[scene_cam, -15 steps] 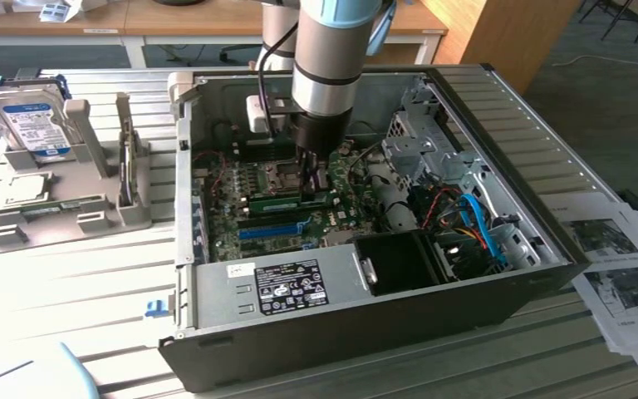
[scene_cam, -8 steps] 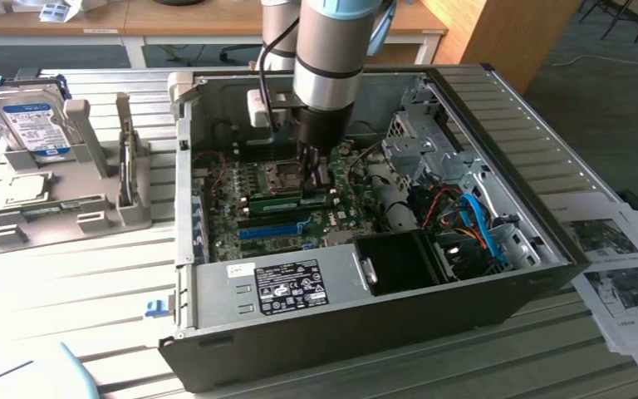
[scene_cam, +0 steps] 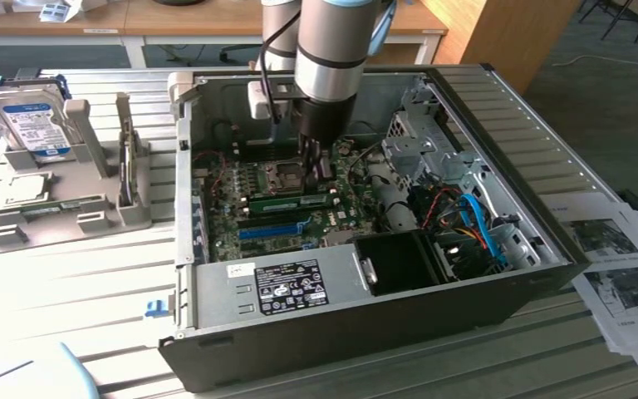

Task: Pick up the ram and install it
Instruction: 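Insert the ram into the slot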

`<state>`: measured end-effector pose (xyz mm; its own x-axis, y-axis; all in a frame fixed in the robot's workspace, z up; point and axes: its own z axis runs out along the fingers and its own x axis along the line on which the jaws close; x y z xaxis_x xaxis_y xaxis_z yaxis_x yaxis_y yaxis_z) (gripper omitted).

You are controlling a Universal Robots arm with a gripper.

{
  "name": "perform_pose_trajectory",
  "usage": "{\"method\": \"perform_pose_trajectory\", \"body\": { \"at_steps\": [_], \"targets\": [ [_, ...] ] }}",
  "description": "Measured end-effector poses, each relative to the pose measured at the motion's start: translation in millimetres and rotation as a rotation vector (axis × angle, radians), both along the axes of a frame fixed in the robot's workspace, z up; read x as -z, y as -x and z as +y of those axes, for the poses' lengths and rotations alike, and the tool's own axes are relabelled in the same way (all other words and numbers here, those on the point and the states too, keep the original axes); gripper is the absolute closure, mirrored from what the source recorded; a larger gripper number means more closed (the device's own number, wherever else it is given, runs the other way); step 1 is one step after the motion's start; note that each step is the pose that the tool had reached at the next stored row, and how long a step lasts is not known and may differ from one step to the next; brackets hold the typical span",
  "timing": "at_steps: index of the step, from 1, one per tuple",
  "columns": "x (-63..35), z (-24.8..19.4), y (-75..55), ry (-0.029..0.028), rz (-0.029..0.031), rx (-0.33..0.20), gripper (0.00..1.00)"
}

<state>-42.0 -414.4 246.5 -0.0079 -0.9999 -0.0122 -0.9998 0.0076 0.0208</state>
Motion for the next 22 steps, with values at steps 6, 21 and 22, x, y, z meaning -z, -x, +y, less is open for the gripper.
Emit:
{"method": "perform_pose_trajectory", "body": {
  "at_steps": [6, 21, 22],
  "targets": [
    [-9.3, 0.0, -0.5, -0.0001, -0.0001, 0.000, 0.82],
    [-31.6, 0.0, -1.4, -0.0001, -0.0001, 0.000, 0.82],
    [-32.9, 0.0, -1.5, -0.0001, 0.0000, 0.000, 0.82]
  ]
}}
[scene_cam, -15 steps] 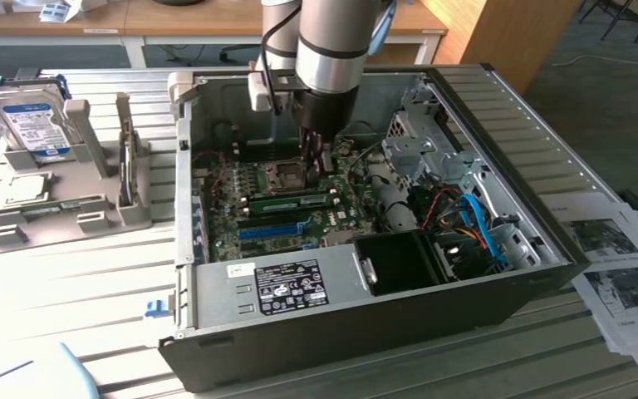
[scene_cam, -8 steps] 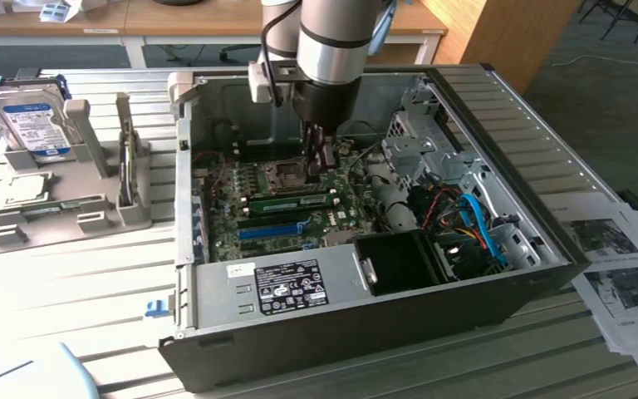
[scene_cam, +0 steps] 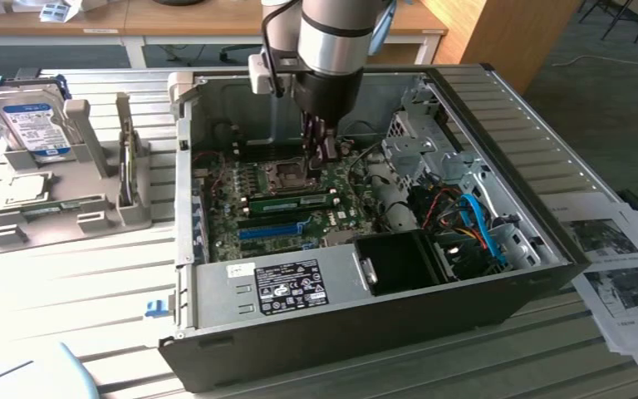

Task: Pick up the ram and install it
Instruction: 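Insert the ram into the slot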

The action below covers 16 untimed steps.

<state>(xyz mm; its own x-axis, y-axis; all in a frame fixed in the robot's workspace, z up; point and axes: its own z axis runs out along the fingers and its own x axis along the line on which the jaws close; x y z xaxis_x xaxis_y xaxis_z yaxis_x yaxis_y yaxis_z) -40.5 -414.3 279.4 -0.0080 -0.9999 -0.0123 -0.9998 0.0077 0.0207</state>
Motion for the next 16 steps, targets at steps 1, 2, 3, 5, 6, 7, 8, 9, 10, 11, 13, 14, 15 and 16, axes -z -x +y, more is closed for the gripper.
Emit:
{"method": "perform_pose_trajectory", "body": {
  "at_steps": [1, 2, 3, 5, 6, 7, 8, 9, 10, 11, 13, 14, 15, 16],
  "targets": [
    [-1.2, 0.0, -0.1, 0.0000, 0.0000, 0.000, 0.82],
    [-2.5, 0.0, -0.1, 0.0000, 0.0000, 0.000, 0.82],
    [-3.8, 0.0, -0.2, 0.0000, 0.0000, 0.000, 0.82],
    [-6.6, 0.0, -0.3, 0.0000, 0.0000, 0.000, 0.82],
    [-8.0, 0.0, -0.3, 0.0000, 0.0000, 0.000, 0.82],
    [-9.3, 0.0, -0.4, 0.0000, 0.0000, 0.000, 0.82],
    [-10.7, 0.0, -0.5, 0.0000, 0.0000, 0.000, 0.82],
    [-12.0, 0.0, -0.5, 0.0001, 0.0000, 0.000, 0.82],
    [-13.2, 0.0, -0.5, 0.0000, 0.0000, 0.000, 0.82],
    [-14.3, 0.0, -0.6, 0.0000, 0.0000, 0.000, 0.82],
    [-16.8, 0.0, -0.7, 0.0001, 0.0000, 0.000, 0.82],
    [-17.9, 0.0, -0.7, -0.0001, 0.0000, 0.000, 0.82],
    [-19.0, 0.0, -0.8, -0.0001, -0.0001, 0.000, 0.82],
    [-20.2, 0.0, -0.8, 0.0000, 0.0000, 0.000, 0.82]
  ]
}}
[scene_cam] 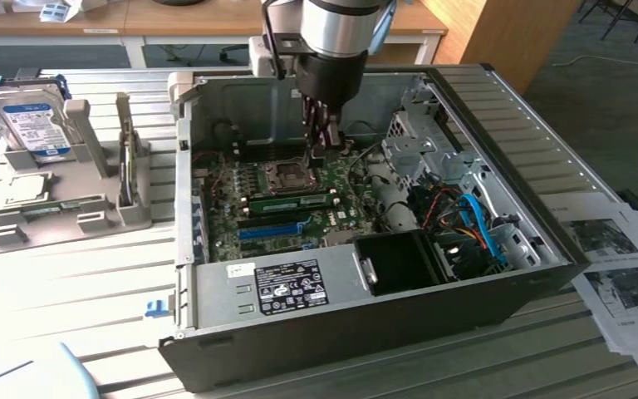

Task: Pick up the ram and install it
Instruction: 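Insert the ram into the slot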

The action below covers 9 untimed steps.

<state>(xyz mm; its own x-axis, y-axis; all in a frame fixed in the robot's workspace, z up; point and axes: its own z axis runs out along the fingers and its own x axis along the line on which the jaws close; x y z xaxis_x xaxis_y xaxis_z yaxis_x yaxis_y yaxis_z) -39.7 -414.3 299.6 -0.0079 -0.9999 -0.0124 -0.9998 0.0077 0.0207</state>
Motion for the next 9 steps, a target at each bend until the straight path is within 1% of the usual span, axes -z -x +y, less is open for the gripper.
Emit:
{"method": "perform_pose_trajectory", "body": {
  "at_steps": [9],
  "targets": [
    [-10.4, 0.0, -0.4, 0.0001, 0.0000, 0.000, 0.82]
  ]
}}
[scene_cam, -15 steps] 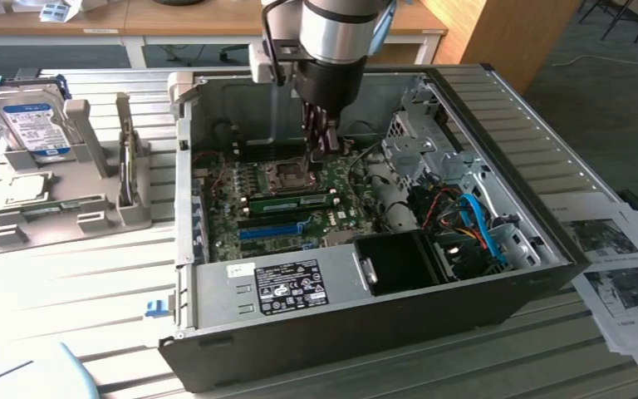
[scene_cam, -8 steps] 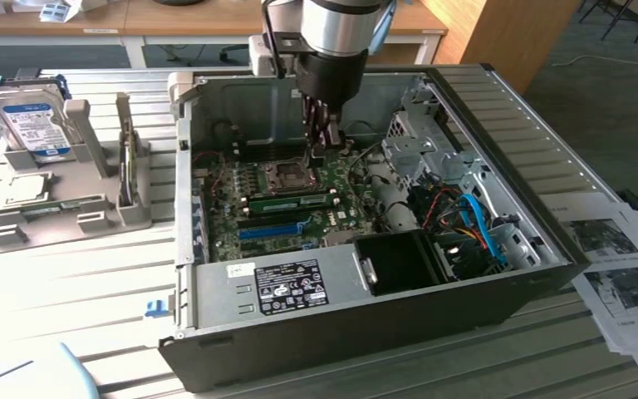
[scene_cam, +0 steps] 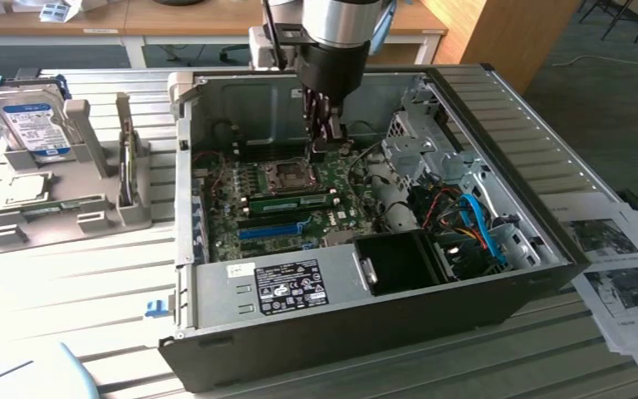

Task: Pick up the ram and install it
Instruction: 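Insert the ram into the slot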

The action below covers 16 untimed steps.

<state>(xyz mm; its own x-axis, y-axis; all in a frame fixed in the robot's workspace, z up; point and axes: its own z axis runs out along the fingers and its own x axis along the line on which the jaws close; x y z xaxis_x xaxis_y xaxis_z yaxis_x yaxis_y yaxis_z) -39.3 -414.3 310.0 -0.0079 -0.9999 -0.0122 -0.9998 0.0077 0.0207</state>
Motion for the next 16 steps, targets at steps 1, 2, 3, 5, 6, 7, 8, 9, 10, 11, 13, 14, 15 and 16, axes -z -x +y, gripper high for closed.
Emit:
{"method": "perform_pose_trajectory", "body": {
  "at_steps": [1, 2, 3, 5, 6, 7, 8, 9, 10, 11, 13, 14, 15, 16],
  "targets": [
    [-1.3, 0.0, 0.0, -0.0001, 0.0000, 0.000, 0.82],
    [-2.7, 0.0, 0.0, -0.0001, 0.0000, 0.000, 0.82],
    [-4.1, 0.0, -0.1, 0.0000, 0.0000, 0.000, 0.82],
    [-6.8, 0.0, -0.2, -0.0001, 0.0000, 0.000, 0.82],
    [-8.1, 0.0, -0.2, -0.0001, 0.0000, 0.000, 0.82],
    [-9.3, 0.0, -0.2, -0.0001, 0.0000, 0.000, 0.82],
    [-10.4, 0.0, -0.3, -0.0001, 0.0000, 0.000, 0.82],
    [-11.6, 0.0, -0.3, 0.0000, 0.0000, 0.000, 0.82],
    [-12.6, 0.0, -0.3, 0.0000, 0.0000, 0.000, 0.82],
    [-13.4, 0.0, -0.3, -0.0001, 0.0000, 0.000, 0.82],
    [-15.6, 0.0, -0.3, 0.0000, 0.0000, 0.000, 0.82],
    [-16.8, 0.0, -0.4, 0.0000, 0.0000, 0.000, 0.82],
    [-17.9, 0.0, -0.4, 0.0001, 0.0000, 0.000, 0.82],
    [-19.1, 0.0, -0.4, 0.0000, 0.0000, 0.000, 0.82]
  ]
}}
